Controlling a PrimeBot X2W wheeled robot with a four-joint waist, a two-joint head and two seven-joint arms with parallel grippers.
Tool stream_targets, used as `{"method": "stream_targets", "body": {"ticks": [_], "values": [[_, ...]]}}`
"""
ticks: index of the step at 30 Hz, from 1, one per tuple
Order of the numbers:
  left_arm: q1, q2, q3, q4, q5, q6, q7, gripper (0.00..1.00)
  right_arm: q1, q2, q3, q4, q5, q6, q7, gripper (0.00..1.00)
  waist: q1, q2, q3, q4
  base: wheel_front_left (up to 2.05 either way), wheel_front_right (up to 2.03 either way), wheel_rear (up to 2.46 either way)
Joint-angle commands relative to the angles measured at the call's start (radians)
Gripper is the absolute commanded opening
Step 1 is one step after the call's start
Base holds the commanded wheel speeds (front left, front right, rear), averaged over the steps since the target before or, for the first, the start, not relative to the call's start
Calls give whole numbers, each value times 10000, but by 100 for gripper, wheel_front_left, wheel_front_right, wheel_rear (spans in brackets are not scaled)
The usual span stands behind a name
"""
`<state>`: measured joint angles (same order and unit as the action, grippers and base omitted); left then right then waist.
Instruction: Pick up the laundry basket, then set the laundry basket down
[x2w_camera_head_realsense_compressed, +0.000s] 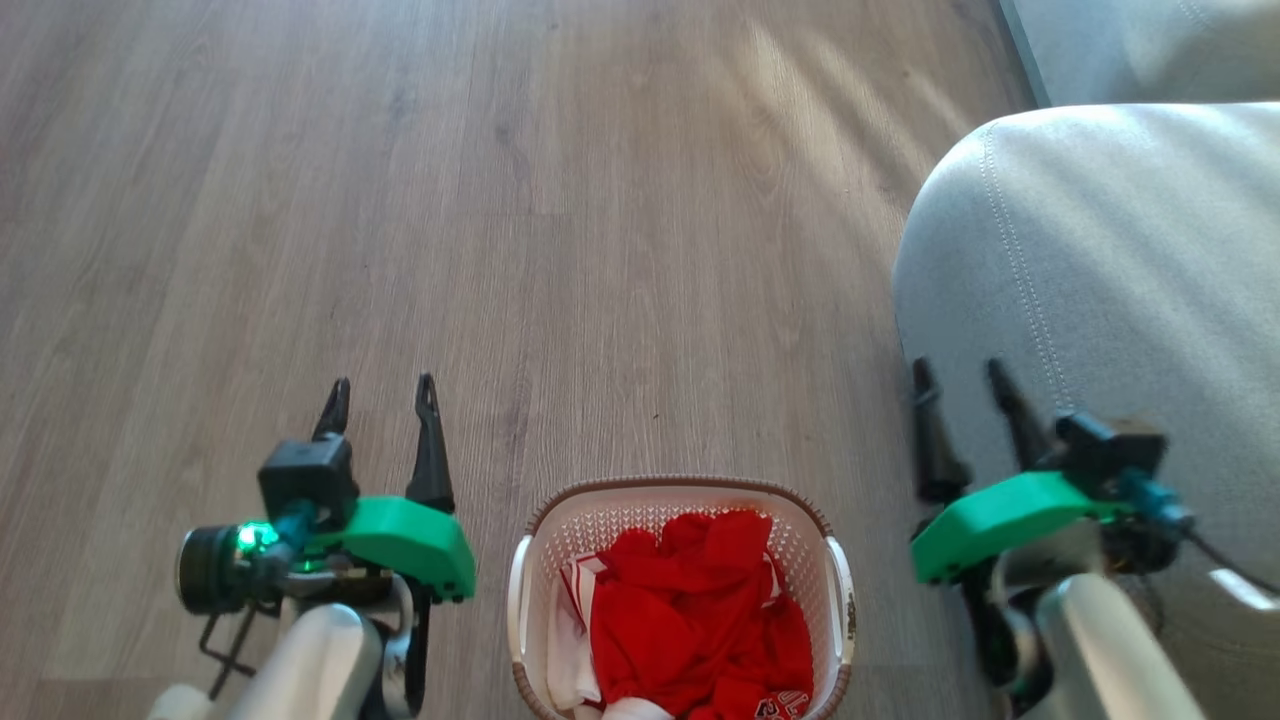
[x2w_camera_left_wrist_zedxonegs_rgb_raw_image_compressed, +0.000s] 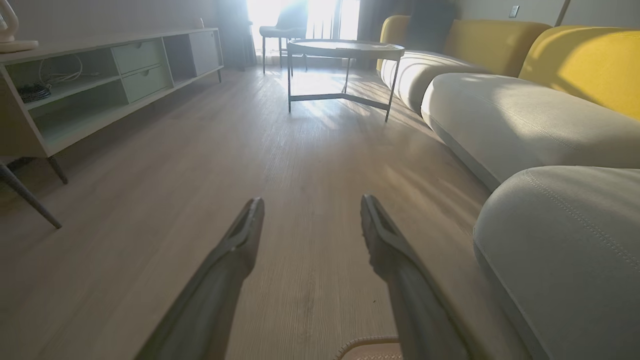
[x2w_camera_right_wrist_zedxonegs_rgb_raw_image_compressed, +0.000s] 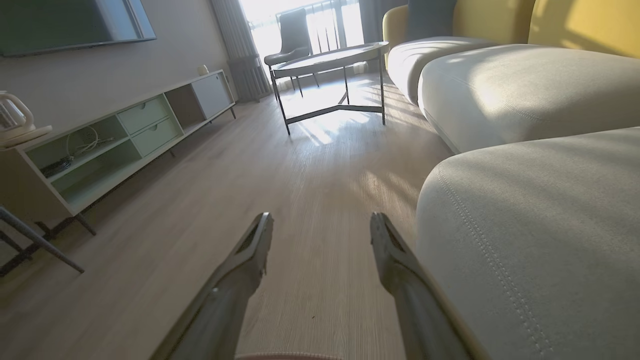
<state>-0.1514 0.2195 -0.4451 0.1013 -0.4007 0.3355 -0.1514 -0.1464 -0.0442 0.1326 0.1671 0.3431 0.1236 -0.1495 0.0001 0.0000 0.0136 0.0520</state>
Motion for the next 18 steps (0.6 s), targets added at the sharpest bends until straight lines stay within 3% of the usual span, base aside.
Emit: {"method": "stream_targets", "body": {"ticks": [1,9,12,18], "values": [[-744,292,24,-151,357,201,-147,100,-553,-152,644,-102,39,53,-170,100,-1,0,-14,18,0,0,0],[-979,266,-581,433,529,208,-353,100,-796,-322,944,349,-354,57,-375,100,-1,0,-25,51,0,0,0],[-1069,152,-658,1012,580,-119,-469,100,-864,-274,979,489,-767,59,-491,100,-1,0,-54,85,0,0,0],[-1143,-121,-426,949,973,-342,-646,100,-943,-181,973,665,-1241,63,-667,100,-1,0,-78,132,0,0,0]]}}
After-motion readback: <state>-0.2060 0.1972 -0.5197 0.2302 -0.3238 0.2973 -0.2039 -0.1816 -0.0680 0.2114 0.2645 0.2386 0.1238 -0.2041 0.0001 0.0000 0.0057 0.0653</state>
